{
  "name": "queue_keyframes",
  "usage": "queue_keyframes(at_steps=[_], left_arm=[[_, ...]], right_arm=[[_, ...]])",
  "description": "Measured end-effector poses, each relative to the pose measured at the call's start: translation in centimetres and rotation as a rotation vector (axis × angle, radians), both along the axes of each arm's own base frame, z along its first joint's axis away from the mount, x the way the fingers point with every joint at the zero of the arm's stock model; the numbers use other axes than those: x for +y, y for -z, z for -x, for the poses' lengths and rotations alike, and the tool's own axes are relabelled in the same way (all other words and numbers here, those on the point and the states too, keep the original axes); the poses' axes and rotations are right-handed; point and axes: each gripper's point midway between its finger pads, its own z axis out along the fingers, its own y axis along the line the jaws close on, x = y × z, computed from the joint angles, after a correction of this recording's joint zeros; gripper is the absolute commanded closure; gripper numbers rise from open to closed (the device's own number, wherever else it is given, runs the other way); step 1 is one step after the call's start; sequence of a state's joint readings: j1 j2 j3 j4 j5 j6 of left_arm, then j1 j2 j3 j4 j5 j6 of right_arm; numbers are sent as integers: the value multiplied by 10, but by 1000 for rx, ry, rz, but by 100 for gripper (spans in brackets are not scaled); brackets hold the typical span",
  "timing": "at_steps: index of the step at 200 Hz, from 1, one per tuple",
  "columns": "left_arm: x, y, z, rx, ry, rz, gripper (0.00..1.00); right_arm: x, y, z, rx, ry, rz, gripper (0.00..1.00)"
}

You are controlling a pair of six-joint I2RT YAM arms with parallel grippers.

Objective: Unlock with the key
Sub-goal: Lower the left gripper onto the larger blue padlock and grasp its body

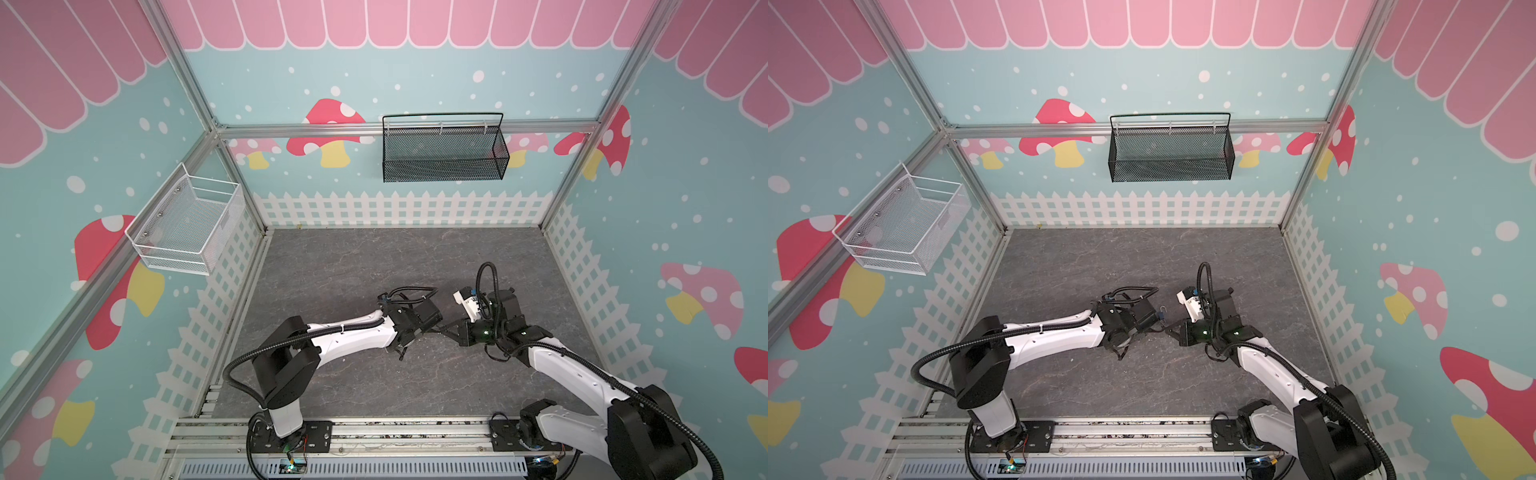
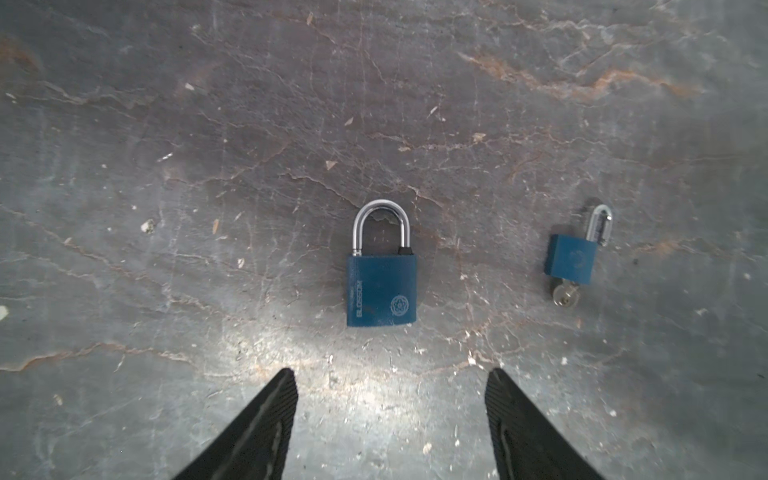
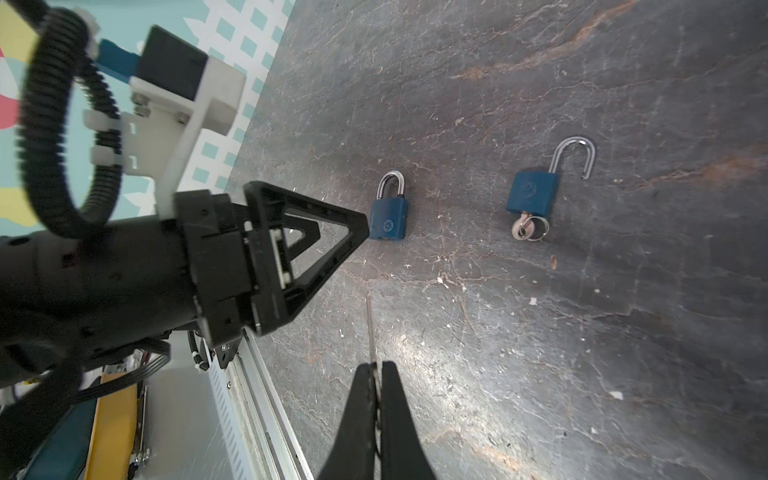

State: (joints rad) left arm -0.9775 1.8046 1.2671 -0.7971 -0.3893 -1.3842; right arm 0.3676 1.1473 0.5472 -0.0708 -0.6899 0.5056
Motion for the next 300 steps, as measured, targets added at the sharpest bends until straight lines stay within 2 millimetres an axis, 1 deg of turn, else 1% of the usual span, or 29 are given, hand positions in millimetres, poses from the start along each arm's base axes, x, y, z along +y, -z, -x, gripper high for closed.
queue_keyframes(at_steps=[23,49,116,175,208,231,265,300], left_arm=[[3,10,-1,24,-8,-28,27],[3,15,0,45,-6,-47,27],[-12,25,-6,92,39,-63,29],[-3,29,-5,117,37,-99,34],[0,31,-6,123,25,-105,38],[3,33,-9,126,15,-106,39],[6,39,-10,141,5,-114,40],[6,46,-9,160,3,-117,45]], right_arm=[[0,-1,-1,-7,1,-5,100],[-1,0,-3,-2,5,-4,100],[-3,4,-2,8,14,-2,100],[-8,6,-4,20,32,-6,100],[-8,6,-4,25,36,-9,100],[-9,6,-5,28,41,-10,100],[-9,6,-5,27,42,-11,100],[-9,6,-5,27,42,-11,100]])
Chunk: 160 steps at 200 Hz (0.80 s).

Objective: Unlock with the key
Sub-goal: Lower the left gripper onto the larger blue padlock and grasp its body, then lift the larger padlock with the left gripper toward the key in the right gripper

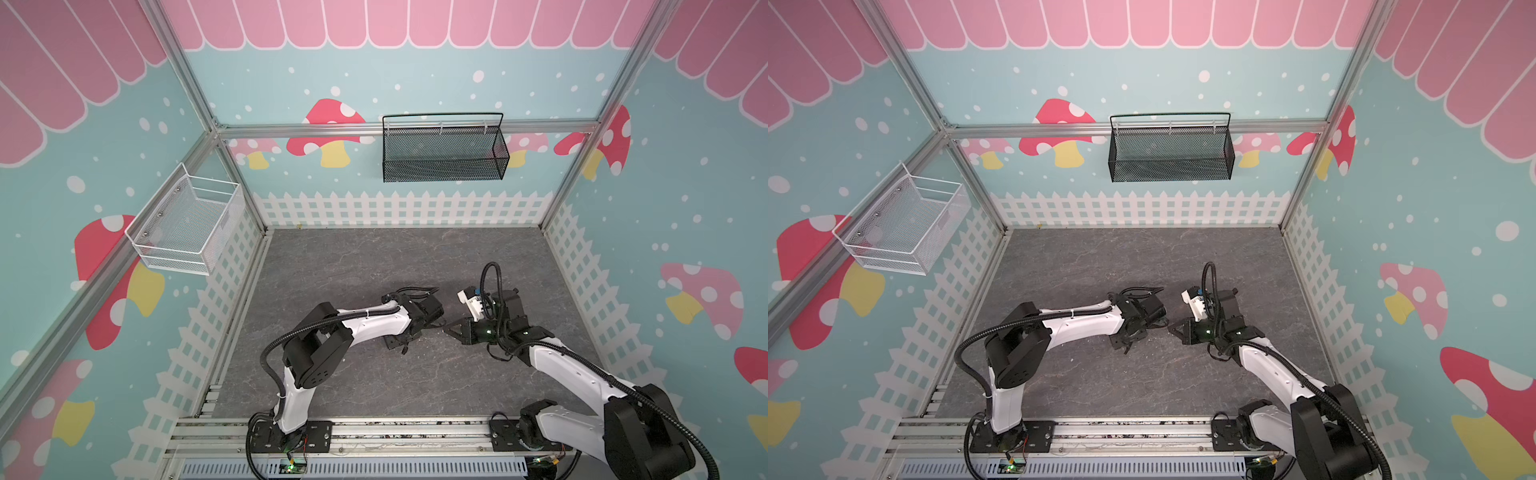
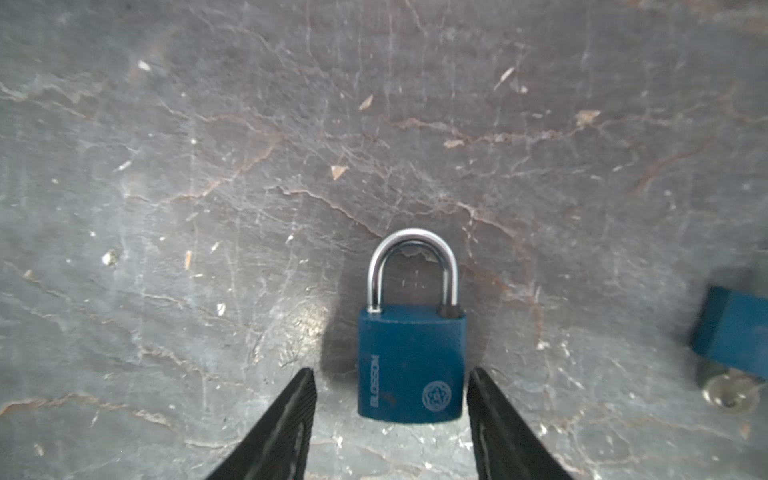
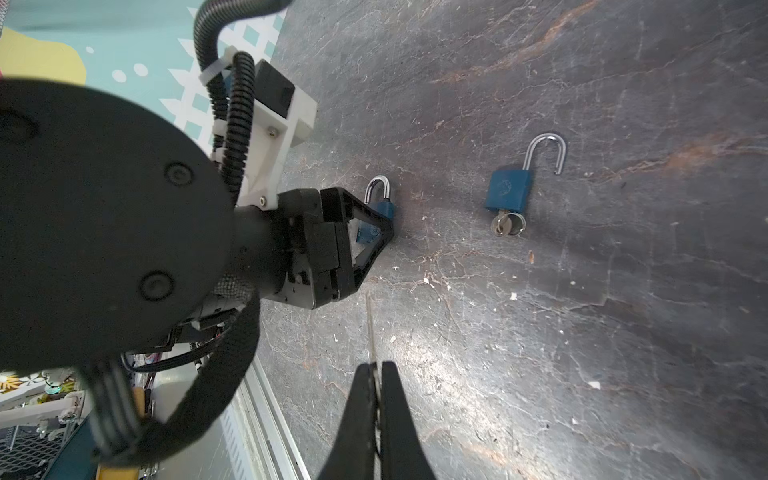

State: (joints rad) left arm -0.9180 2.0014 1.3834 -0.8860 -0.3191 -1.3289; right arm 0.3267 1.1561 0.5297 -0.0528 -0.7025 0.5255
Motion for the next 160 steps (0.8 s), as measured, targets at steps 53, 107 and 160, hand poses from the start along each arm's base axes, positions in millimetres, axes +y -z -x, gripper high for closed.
queue_keyframes(at_steps=[53,107,160], left_arm=[[-5,6,-2,10,-8,32,50],[-4,6,-5,-2,-25,67,50],[-3,6,-8,-14,-46,90,52]], right_arm=[[-2,2,1,6,4,0,100],[-2,3,1,7,4,1,100],[-2,3,1,9,6,0,100]])
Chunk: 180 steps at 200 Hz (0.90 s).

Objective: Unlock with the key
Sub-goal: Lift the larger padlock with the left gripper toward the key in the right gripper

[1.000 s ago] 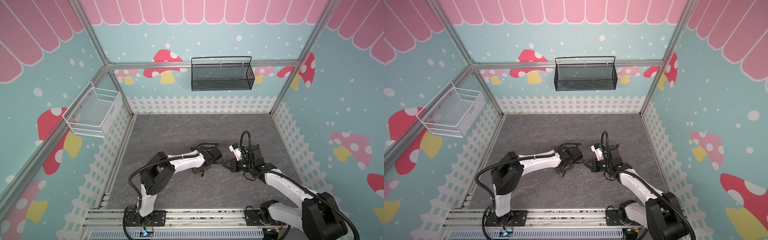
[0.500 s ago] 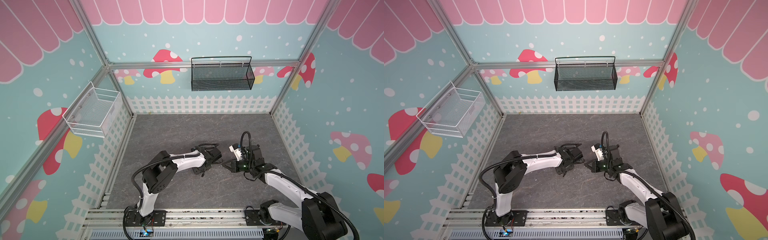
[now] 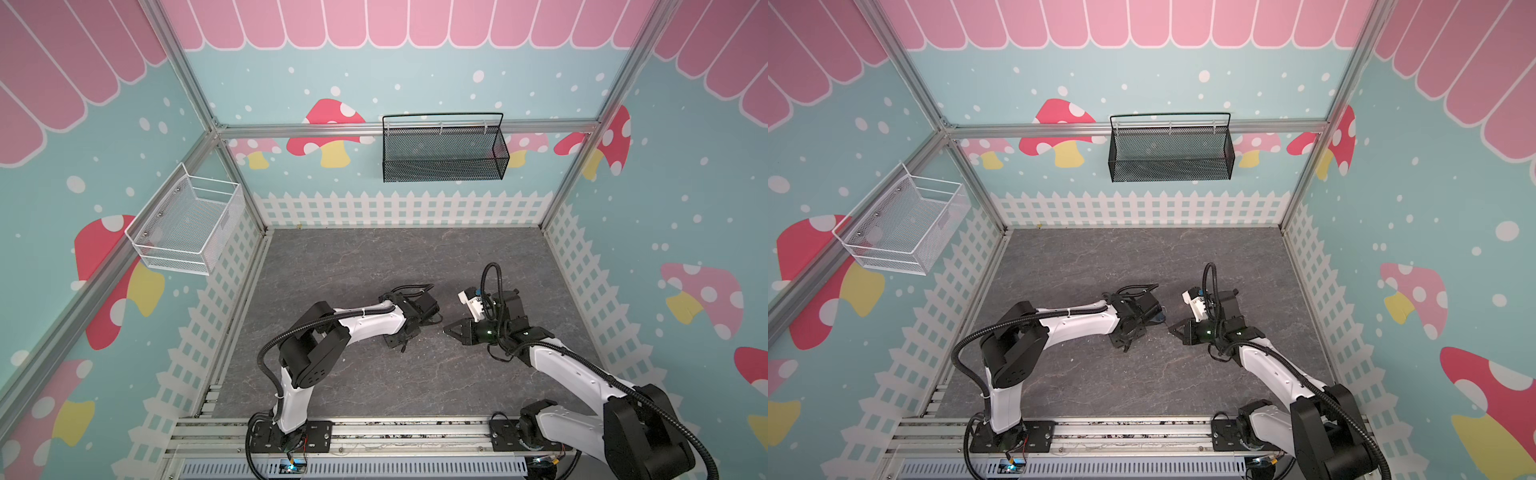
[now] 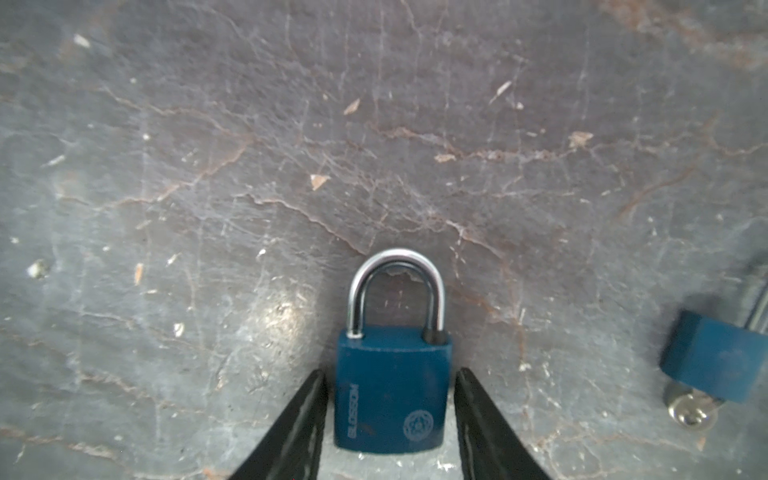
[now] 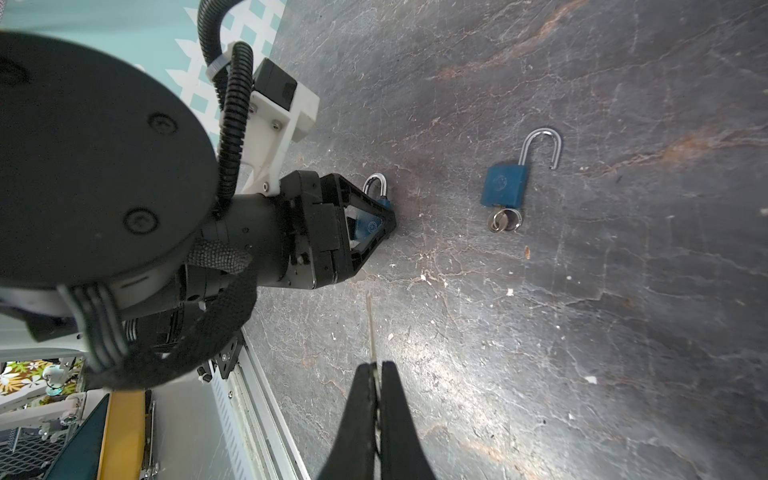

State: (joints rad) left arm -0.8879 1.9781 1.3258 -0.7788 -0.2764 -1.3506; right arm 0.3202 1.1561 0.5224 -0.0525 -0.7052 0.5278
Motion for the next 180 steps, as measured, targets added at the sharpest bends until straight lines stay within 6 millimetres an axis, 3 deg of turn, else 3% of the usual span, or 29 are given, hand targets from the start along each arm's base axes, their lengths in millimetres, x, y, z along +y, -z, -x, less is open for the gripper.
queue_keyframes(at_steps=[45,147,161,180], left_arm=[[1,0,-4,-6,-5,7,57],[-1,-4,-9,-24,33,19,92],[-1,-9,-9,-31,39,26,99],[-3,-26,-11,-60,45,59,100]], right_arm=[[0,0,1,3,2,-2,100],[2,-2,4,16,-7,-20,100],[2,-2,4,17,-7,-20,100],[1,0,6,27,-8,-15,100]])
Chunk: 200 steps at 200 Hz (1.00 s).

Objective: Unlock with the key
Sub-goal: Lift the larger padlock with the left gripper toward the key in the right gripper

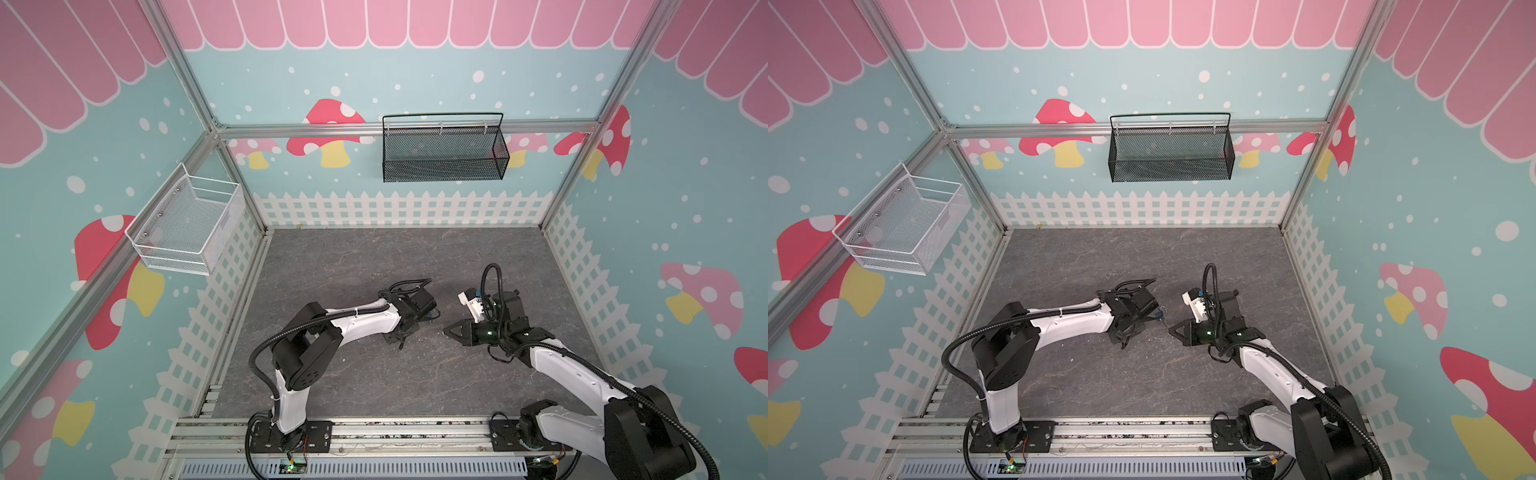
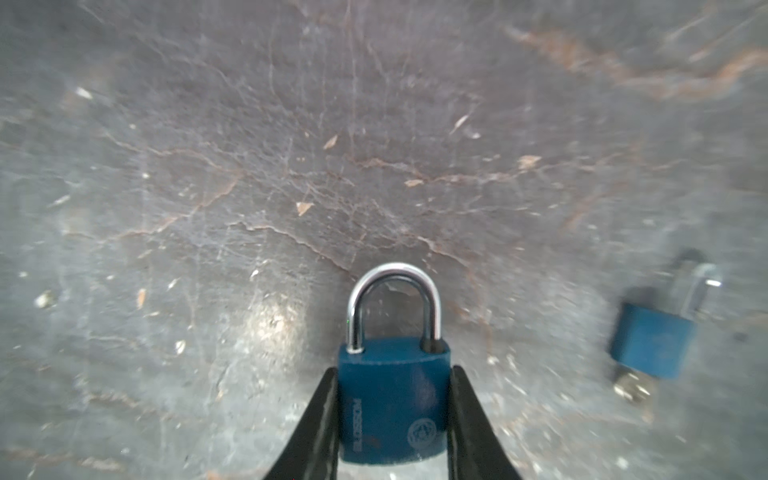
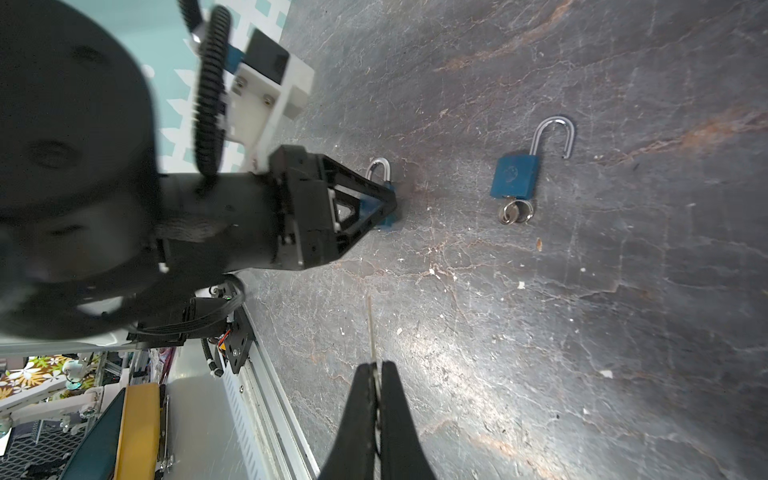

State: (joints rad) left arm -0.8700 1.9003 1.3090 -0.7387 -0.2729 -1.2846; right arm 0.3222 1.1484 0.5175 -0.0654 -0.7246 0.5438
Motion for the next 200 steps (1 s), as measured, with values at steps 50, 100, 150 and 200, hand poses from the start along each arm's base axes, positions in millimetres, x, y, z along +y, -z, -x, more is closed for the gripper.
queue_keyframes(at_steps=[50,100,150,200], left_arm=[[-7,-54,-5,-95,4,116,100],[-16,-93,-6,-158,51,215,100],[-18,-136,-3,-233,76,308,100],[-15,-151,-1,-255,66,343,100]], right_arm=[[8,11,14,35,-34,51,100],[34,8,31,8,-107,72,100],[59,-21,19,-89,-101,9,100],[68,-40,8,-151,-54,-37,100]])
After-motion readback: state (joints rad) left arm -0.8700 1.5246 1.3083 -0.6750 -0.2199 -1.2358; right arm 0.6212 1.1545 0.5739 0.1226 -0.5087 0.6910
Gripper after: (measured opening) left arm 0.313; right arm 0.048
